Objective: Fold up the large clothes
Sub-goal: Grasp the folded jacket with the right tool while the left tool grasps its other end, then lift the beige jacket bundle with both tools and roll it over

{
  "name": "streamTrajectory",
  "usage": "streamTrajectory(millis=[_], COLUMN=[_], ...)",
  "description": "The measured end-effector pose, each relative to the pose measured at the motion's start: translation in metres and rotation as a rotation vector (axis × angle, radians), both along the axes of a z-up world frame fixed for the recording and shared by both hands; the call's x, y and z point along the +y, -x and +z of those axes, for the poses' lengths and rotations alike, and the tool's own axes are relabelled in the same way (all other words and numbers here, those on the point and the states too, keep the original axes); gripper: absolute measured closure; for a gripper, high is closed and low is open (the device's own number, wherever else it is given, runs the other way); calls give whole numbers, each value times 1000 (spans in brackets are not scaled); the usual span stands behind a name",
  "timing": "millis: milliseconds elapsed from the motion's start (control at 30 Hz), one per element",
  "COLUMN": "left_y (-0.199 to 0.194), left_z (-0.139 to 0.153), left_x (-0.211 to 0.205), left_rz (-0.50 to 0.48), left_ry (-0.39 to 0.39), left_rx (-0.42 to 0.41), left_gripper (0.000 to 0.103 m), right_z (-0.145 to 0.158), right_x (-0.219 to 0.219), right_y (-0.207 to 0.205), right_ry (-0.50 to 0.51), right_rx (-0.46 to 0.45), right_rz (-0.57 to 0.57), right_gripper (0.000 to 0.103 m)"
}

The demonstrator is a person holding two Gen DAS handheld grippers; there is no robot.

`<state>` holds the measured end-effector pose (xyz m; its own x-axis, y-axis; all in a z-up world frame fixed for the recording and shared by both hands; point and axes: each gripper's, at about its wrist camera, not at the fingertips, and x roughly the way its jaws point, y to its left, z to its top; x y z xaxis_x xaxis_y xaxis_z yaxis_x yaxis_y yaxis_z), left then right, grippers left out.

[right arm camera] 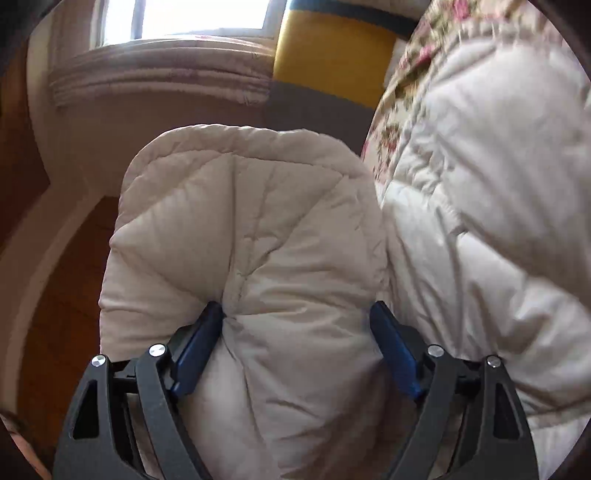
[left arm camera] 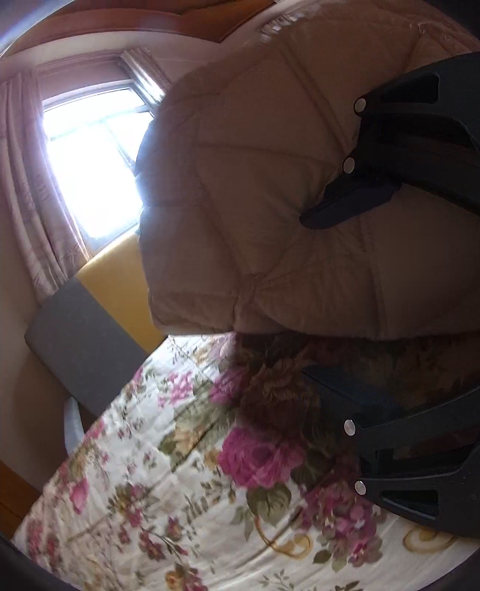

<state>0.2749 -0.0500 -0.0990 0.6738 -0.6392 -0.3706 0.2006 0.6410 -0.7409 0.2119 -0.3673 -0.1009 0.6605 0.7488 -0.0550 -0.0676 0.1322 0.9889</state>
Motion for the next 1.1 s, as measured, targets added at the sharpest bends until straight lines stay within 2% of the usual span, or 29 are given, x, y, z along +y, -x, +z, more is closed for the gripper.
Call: streamTrajectory(millis=[33, 67, 167, 233, 333, 433, 533, 667, 733, 800, 833, 867, 967, 1033, 1100], left_y=[2, 5, 13, 15, 12, 12, 19, 30, 33, 36, 37, 39, 45, 47, 53], left_z=[7, 17, 45, 60, 71, 78, 85, 87, 83, 80, 78, 76, 69, 63, 58], left_x=[-6, -14, -37, -59, -90, -116, -142, -179, -194, -206, -212, -220, -235, -243, -254], left_rz=[-3, -10, -51, -82, -132, -185, -224, -258, -275, -287, -295, -300, -294, -282, -274], left_ry=[-28, -59, -107, -154, -193, -226, -323, -498, -552, -604, -629, -659, -728, -769, -820], left_rx=[-24, -61, -165, -208, -214, -217, -260, -311, -320, -334, -340, -348, -383, -398, -419], left_gripper=[33, 35, 35, 35, 35, 35, 35, 34, 33, 29, 29, 27, 25, 24, 23], right_z=[-5, -5, -2, -2, -1, 9, 23, 36, 41, 43, 41, 38, 28, 23, 22], right_x=[1, 0, -10, -24, -41, -68, -87, -103, -109, -105, -102, -100, -109, -117, -126], right_y=[-6, -10, -18, -20, -8, 6, 26, 45, 55, 61, 60, 60, 72, 61, 69], right_ry=[-36, -27, 62, 75, 113, 200, 310, 552, 674, 916, 1014, 1070, 1063, 1061, 1070], right_rx=[11, 14, 50, 95, 160, 215, 255, 281, 283, 334, 344, 339, 340, 377, 418], right_rz=[26, 34, 54, 43, 18, -20, -55, -125, -177, -266, -296, -313, -337, -367, -403], right_gripper=[20, 21, 21, 21, 21, 21, 21, 20, 20, 14, 12, 12, 10, 5, 3])
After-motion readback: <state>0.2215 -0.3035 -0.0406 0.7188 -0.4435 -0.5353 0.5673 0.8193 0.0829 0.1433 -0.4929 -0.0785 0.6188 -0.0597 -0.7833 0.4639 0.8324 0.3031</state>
